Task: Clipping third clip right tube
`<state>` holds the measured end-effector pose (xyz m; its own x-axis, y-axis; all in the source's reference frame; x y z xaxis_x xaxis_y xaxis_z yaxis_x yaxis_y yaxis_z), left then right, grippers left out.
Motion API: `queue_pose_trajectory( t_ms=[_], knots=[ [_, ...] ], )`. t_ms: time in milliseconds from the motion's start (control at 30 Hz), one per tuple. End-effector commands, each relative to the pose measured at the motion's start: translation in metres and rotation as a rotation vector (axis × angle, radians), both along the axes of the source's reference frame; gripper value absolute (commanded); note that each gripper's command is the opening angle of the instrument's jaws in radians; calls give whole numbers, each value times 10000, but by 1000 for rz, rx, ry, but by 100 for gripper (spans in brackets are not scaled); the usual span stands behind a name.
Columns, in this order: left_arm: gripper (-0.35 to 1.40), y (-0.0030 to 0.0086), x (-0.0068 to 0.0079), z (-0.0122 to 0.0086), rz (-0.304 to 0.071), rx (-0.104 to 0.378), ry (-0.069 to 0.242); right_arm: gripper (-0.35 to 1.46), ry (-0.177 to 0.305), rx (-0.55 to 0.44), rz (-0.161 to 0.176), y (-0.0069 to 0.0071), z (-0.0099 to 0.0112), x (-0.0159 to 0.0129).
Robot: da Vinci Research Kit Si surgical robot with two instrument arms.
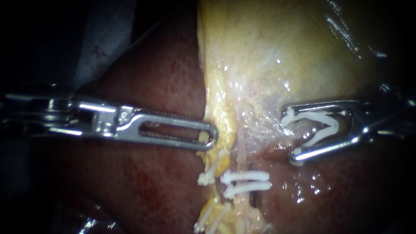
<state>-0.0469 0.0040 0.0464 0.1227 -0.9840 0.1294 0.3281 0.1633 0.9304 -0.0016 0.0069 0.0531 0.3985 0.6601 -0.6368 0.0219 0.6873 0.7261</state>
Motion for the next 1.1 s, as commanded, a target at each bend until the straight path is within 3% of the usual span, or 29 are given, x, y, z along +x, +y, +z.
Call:
queue_pose_trajectory(
  t_ms=[33, 333, 600, 833, 1100],
  knots=[
    [-35, 0, 1, 0, 1, 0, -1, 58, -2, 5, 2, -1, 0, 1],
    [-35, -2, 18, -7, 11, 10, -9, 58, -9, 24, 12, -5, 1, 8],
    [-35, 6, 43, -26, -5, 17, -5, 58, -16, 50, 21, -11, 5, 20],
    [-35, 15, 62, -47, -18, 23, -1, 58, -16, 80, 8, -26, 18, 39],
    [-35, 16, 66, -55, -22, 25, -4, 58, -12, 102, -10, -39, 28, 56]
  ],
)
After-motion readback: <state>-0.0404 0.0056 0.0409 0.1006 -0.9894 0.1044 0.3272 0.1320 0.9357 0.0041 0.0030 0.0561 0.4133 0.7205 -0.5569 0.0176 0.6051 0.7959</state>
